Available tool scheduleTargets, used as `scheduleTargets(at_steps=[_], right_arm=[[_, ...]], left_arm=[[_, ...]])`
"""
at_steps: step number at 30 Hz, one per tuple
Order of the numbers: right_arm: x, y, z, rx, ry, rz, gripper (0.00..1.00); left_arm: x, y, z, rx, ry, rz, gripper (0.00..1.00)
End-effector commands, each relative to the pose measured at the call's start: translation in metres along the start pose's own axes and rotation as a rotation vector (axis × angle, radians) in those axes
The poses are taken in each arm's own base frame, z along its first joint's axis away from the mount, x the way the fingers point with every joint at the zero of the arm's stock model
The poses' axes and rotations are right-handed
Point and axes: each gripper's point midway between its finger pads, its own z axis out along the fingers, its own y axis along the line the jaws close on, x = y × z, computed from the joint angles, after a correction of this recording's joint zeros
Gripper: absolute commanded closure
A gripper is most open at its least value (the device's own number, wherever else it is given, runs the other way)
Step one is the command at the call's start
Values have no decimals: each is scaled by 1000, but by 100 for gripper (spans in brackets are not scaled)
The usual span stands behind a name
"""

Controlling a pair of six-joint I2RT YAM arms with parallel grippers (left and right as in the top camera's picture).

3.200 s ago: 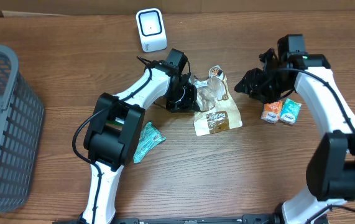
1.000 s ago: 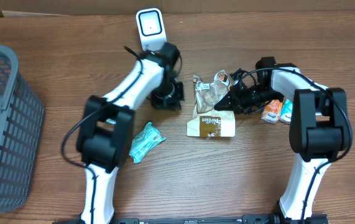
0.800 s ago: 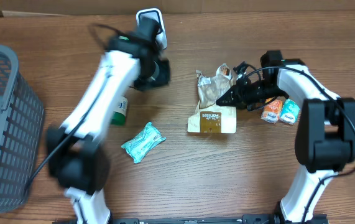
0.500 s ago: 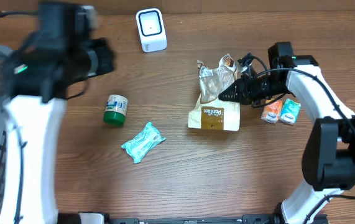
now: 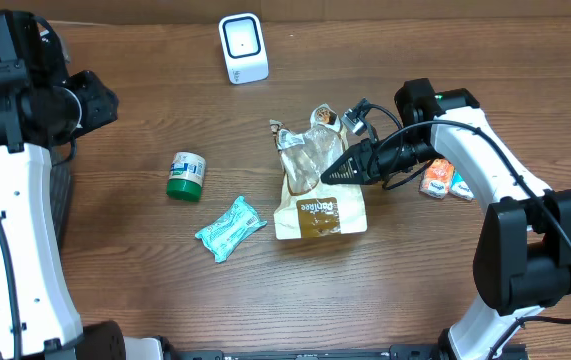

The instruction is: Scan the item barcode

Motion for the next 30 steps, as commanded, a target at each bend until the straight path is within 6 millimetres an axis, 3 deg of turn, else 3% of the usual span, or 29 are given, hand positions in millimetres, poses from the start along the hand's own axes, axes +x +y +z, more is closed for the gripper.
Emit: scheduleTargets(at_steps=[1,2,12,21,25,30], right_arm=[[-6,25,-4,-80,-47,-93,96],[-6,25,-4,-80,-46,-95,96],[-10,30,-5,-90,-55,-103,96],[-21,14,-14,95,-29,-45,96],[-39,2,-29,267,-54,3,96],[-83,-1,-58,532,-190,43,96]], left_arm=[[2,6,13,-27,33,3,12],[3,8,16,-35,43,3,0],[1,19,30,-100,62,4,0],[1,22,29,-119,57,5,0],[1,22,29,-119,57,5,0],[1,22,29,-119,57,5,1]])
